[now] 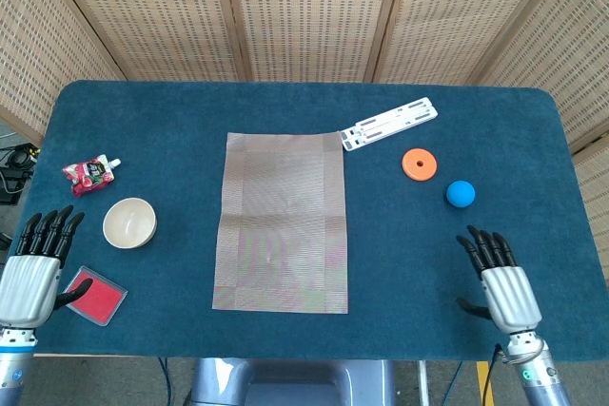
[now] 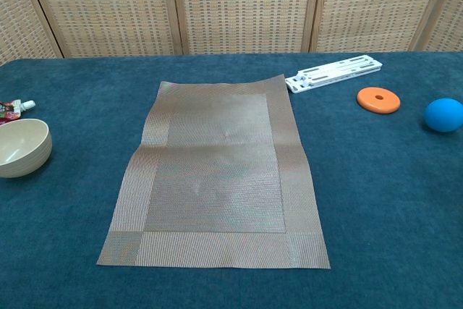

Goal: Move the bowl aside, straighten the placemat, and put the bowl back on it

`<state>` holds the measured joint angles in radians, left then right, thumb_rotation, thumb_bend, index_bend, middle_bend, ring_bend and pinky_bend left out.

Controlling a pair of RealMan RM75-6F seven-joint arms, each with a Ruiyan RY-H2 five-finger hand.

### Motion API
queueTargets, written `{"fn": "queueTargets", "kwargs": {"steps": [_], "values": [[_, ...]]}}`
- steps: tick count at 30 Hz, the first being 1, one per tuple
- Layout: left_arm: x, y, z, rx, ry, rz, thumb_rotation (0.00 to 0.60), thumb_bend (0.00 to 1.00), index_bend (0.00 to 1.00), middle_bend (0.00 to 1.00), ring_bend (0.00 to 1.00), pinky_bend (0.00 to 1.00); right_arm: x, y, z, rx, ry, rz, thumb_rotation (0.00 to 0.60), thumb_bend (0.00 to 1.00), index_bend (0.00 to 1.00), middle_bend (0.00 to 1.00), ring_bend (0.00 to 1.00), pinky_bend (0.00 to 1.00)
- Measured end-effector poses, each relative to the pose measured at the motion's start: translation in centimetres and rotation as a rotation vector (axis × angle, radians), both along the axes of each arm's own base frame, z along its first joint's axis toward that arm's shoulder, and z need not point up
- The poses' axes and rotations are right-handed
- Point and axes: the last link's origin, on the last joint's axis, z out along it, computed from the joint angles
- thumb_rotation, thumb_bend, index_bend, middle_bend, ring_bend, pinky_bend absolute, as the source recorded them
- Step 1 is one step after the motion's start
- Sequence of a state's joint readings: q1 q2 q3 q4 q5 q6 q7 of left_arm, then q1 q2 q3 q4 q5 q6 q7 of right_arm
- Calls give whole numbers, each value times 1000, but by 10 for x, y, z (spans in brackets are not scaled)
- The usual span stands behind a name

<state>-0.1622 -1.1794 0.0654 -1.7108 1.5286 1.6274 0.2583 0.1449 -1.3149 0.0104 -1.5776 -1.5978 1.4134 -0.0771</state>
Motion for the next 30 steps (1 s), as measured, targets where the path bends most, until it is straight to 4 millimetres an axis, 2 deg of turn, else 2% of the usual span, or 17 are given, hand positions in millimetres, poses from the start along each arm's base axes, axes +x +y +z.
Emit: {"fn": "queueTargets", "kwargs": {"steps": [10,14,22,30], "values": [[-6,6,1,5,-11,24,600,139,0,0,0,0,69,-2,-77,166,-66,114,600,69,127,0,0,0],[-8,8,1,10,-12,31,600,139,0,0,0,0,90,-2,-97,209,-93,136,600,69,123,0,0,0],[-12,12,-3,1,-6,48,600,138,0,0,0,0,115,-4,-125,247,-108,155,600,69,119,0,0,0],[-15,16,-4,-6,-11,64,600,138,0,0,0,0,121,-9,-147,243,-113,113,600,69,111,0,0,0]]}}
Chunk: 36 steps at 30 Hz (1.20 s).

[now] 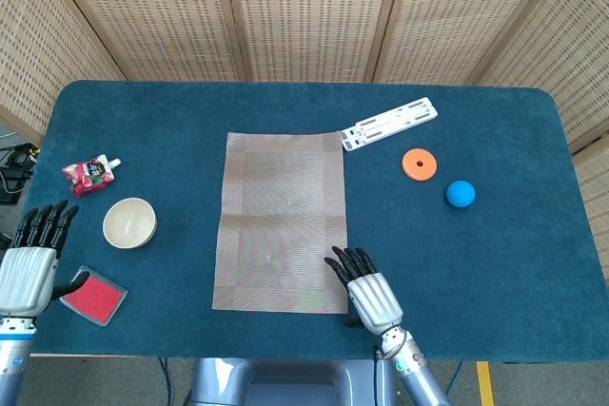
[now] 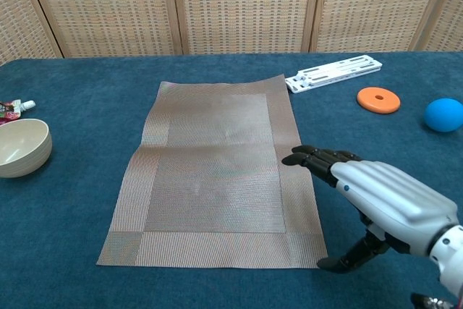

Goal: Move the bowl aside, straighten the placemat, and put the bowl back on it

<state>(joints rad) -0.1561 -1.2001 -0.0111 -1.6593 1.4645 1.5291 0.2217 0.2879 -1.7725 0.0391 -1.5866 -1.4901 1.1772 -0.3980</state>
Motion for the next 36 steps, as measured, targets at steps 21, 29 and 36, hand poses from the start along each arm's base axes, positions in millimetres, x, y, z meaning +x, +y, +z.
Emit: {"fn": "queueTargets", "kwargs": {"steps": [21,29,36], "values": [[-7,8,-3,-8,0,34,600,139,0,0,0,0,-6,1,-24,4,33,-98,600,66,85,0,0,0],[-7,9,-3,-9,1,38,600,138,0,0,0,0,-5,2,-23,28,30,-128,600,85,84,0,0,0],[-7,9,-3,-9,2,39,600,138,0,0,0,0,-6,3,-27,54,49,-135,600,134,84,0,0,0]]}}
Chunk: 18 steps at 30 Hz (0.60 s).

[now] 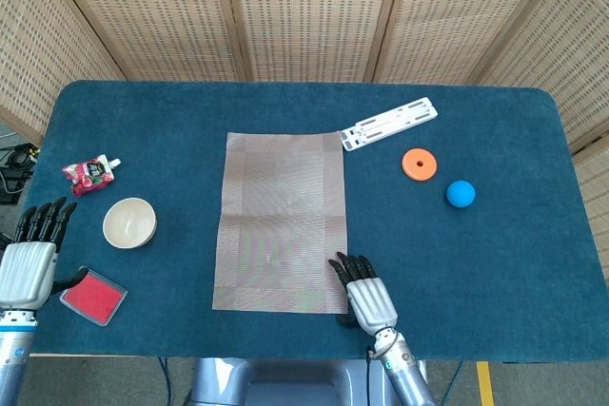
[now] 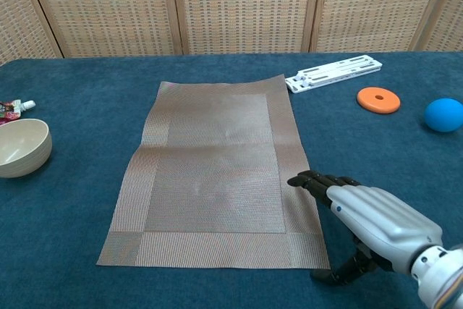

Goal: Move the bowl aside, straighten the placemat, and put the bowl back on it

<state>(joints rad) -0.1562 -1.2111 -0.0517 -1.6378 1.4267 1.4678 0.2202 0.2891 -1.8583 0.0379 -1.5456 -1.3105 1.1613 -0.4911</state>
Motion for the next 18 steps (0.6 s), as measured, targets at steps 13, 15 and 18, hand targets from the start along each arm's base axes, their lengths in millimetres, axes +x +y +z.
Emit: {"fn": "queueTargets", "kwargs": {"steps": [13,15,18], "values": [[-1,1,0,-4,-2,6,600,138,0,0,0,0,3,-4,-7,-36,-49,56,600,348,77,0,0,0],[-1,1,0,-4,-3,7,600,138,0,0,0,0,4,-4,-7,-45,-67,70,600,373,77,0,0,0],[-1,1,0,-5,-3,9,600,139,0,0,0,0,6,-4,-8,-58,-95,87,600,397,78,0,0,0]]}}
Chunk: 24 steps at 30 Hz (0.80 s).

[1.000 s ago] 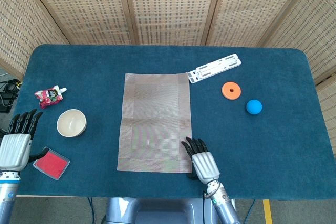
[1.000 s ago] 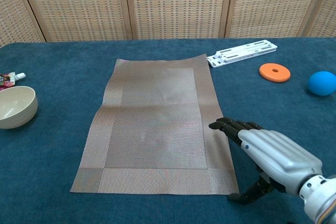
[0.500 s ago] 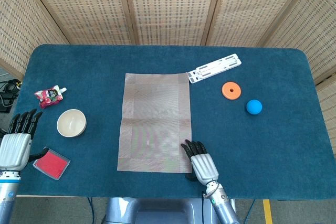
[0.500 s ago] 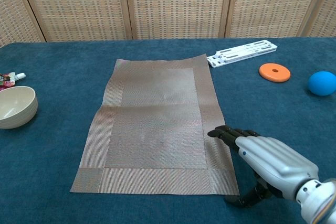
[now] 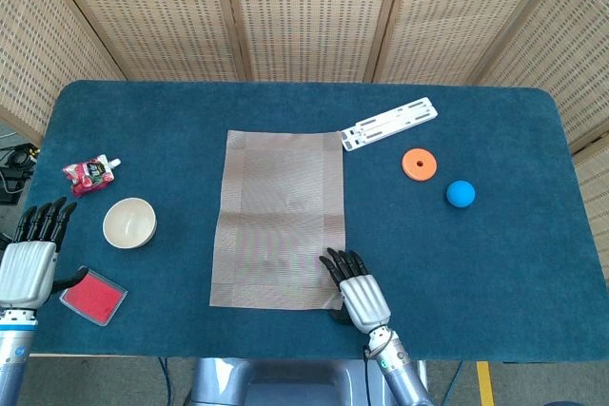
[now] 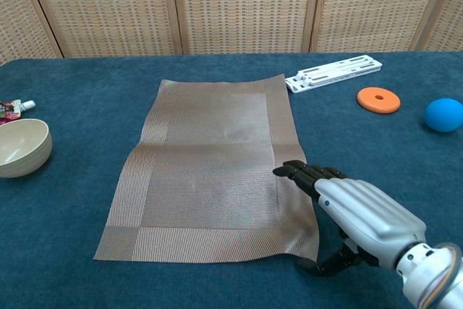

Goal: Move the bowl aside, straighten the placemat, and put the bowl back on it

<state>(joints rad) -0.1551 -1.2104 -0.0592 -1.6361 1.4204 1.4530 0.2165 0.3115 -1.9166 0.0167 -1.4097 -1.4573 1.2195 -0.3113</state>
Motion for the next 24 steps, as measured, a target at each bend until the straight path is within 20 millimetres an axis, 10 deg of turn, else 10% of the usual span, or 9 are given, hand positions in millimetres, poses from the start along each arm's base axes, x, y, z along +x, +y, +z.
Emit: {"fn": "queueTargets", "kwargs": {"steps": [15,24], "values": [[-2,2,-1,-5,-4,12,600,139,0,0,0,0,1,-12,-9,-8,-44,-9,600,406,83,0,0,0],[-3,3,-1,-11,-6,19,600,140,0,0,0,0,5,-19,-7,-58,-112,-5,600,387,464,24,0,18]]}}
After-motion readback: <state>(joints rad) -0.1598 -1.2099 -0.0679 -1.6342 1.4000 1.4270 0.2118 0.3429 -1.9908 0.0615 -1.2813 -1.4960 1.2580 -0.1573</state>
